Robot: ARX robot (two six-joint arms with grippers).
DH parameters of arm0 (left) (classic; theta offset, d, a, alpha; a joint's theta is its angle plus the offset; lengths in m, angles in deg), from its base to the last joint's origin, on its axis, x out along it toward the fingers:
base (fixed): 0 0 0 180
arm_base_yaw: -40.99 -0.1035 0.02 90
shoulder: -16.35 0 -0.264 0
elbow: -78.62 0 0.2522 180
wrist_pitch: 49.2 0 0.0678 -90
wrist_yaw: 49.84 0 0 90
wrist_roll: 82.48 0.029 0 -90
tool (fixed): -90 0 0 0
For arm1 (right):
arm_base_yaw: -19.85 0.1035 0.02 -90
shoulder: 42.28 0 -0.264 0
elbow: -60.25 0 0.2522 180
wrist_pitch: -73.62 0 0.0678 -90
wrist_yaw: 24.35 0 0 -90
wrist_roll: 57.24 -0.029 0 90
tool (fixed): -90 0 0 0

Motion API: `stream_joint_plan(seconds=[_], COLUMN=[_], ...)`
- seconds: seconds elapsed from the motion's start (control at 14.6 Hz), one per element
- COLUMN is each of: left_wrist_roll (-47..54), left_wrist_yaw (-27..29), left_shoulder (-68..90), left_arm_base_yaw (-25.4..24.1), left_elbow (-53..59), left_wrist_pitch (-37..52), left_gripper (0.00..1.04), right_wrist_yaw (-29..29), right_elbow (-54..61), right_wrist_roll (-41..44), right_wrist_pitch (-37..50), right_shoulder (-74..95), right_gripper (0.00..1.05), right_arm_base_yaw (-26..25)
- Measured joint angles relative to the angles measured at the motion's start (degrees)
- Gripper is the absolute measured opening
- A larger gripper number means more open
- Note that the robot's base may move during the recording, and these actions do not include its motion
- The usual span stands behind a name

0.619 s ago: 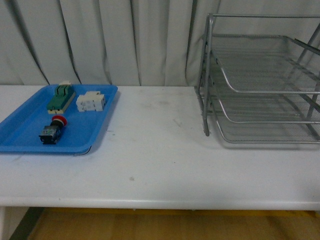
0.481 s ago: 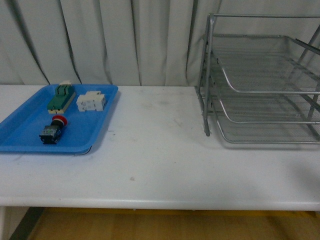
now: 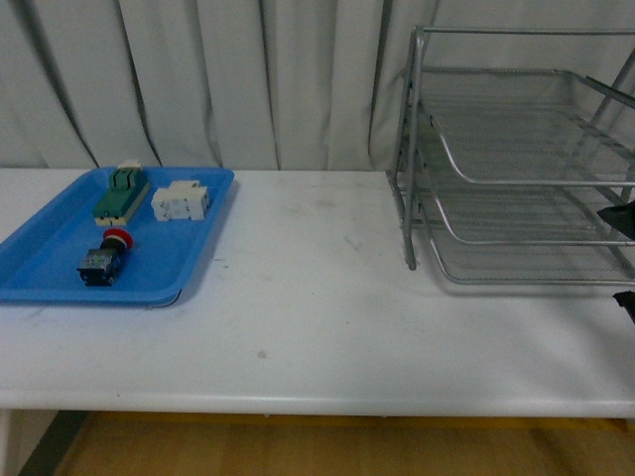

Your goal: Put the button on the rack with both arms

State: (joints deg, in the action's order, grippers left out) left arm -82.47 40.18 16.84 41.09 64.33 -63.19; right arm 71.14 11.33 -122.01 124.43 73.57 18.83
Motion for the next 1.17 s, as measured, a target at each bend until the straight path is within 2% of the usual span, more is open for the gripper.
stream_joint_plan(seconds=[0.27, 0.34, 0.48, 0.62, 0.69, 0.76, 0.89, 1.17], left_wrist_roll=[0.0, 0.0, 0.0, 0.0, 0.0, 0.0, 0.0, 0.0], left_wrist_yaw=[0.0, 0.0, 0.0, 0.0, 0.0, 0.0, 0.0, 0.0], left_shoulder=[0.0, 0.0, 0.0, 0.0, 0.0, 0.0, 0.0, 0.0], left_arm_base_yaw=[0.0, 0.0, 0.0, 0.0, 0.0, 0.0, 0.0, 0.0], left_elbow=[0.0, 0.0, 0.0, 0.0, 0.0, 0.0, 0.0, 0.0], left_wrist_pitch=[0.0, 0.0, 0.0, 0.0, 0.0, 0.0, 0.0, 0.0], left_gripper=[0.98, 0.98, 0.98, 0.98, 0.98, 0.98, 0.98, 0.98], right_wrist_yaw=[-3.5, -4.2, -6.3, -7.2, -7.3, -7.0, -6.6, -6.6], right_elbow=[-15.1, -17.2, -22.5, -22.1, -20.4, -17.7, -10.2, 7.2], right_wrist_roll=[0.2, 0.3, 0.3, -0.2, -1.9, -6.7, -11.4, -11.6], right_wrist_pitch=[-9.9, -11.3, -13.3, -11.5, -9.0, -6.7, -2.4, 4.4], right_shoulder=[7.6, 9.0, 12.4, 13.4, 13.2, 12.5, 9.3, -0.6], right_gripper=[0.98, 0.91, 0.58, 0.27, 0.15, 0.09, 0.05, 0.05], right_arm_base_yaw=[3.4, 3.7, 4.5, 4.7, 4.7, 4.5, 4.4, 4.5])
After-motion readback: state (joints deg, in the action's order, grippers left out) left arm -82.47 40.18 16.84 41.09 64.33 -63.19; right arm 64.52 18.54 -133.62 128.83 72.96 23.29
